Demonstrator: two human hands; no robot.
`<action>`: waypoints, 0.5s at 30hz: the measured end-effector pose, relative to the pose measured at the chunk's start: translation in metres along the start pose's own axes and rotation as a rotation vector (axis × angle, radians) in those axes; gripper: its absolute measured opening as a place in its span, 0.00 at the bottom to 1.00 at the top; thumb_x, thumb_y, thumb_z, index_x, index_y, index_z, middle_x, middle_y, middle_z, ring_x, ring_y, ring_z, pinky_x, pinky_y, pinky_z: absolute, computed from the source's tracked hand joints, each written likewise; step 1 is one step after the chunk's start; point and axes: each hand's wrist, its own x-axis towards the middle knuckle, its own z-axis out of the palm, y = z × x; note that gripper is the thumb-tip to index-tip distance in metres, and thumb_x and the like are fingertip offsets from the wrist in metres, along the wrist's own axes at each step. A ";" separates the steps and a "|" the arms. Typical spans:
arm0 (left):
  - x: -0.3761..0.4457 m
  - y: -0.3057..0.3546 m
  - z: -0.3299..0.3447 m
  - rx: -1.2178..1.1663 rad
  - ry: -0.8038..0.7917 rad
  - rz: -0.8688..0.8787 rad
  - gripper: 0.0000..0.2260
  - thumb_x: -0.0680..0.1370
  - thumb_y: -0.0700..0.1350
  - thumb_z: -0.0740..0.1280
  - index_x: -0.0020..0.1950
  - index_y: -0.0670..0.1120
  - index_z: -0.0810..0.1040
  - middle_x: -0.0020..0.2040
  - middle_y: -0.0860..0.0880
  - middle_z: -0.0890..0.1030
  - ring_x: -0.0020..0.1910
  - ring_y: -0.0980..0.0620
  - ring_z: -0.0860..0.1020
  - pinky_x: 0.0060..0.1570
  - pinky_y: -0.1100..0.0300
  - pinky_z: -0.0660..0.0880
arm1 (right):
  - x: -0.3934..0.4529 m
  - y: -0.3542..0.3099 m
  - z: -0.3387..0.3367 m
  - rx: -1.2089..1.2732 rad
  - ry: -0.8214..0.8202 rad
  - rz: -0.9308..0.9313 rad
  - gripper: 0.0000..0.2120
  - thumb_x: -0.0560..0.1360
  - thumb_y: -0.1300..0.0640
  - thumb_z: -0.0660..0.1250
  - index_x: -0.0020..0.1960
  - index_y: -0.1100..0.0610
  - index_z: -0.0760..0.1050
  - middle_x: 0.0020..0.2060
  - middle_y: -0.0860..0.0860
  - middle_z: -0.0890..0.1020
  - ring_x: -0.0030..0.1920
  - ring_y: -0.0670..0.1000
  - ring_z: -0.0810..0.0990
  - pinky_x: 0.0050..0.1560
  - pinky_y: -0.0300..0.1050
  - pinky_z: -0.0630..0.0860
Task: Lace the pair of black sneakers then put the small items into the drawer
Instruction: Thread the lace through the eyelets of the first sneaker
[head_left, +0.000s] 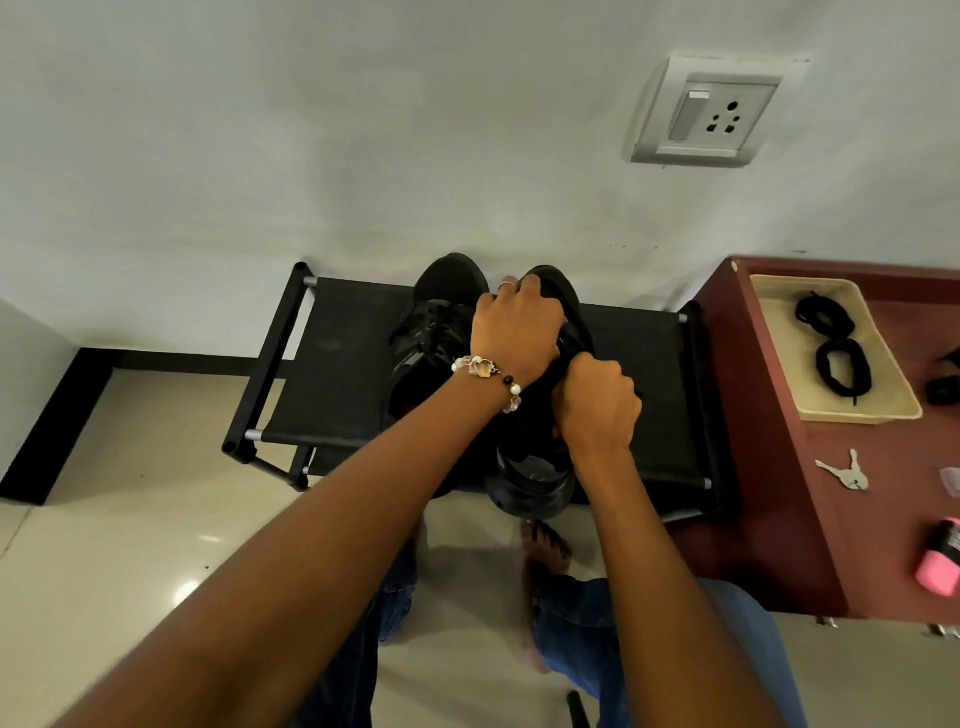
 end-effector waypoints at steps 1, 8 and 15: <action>0.000 0.002 0.001 0.010 0.036 0.015 0.09 0.77 0.47 0.66 0.53 0.45 0.81 0.61 0.45 0.74 0.63 0.43 0.70 0.56 0.50 0.71 | 0.000 0.000 0.001 0.002 0.005 0.001 0.07 0.80 0.64 0.57 0.49 0.63 0.73 0.47 0.60 0.80 0.46 0.61 0.80 0.37 0.49 0.71; 0.001 -0.020 -0.007 -0.839 -0.007 -0.317 0.16 0.75 0.49 0.61 0.38 0.37 0.78 0.39 0.42 0.76 0.40 0.44 0.74 0.43 0.50 0.72 | 0.000 0.000 0.003 0.011 0.025 0.000 0.08 0.81 0.63 0.57 0.50 0.64 0.74 0.47 0.61 0.80 0.47 0.63 0.80 0.37 0.50 0.70; -0.006 -0.046 -0.051 -2.401 0.340 -0.592 0.10 0.80 0.41 0.58 0.38 0.45 0.67 0.30 0.49 0.71 0.26 0.52 0.66 0.37 0.54 0.78 | 0.000 0.000 0.002 0.007 0.033 0.014 0.08 0.81 0.62 0.58 0.47 0.63 0.74 0.45 0.60 0.80 0.45 0.61 0.81 0.36 0.48 0.69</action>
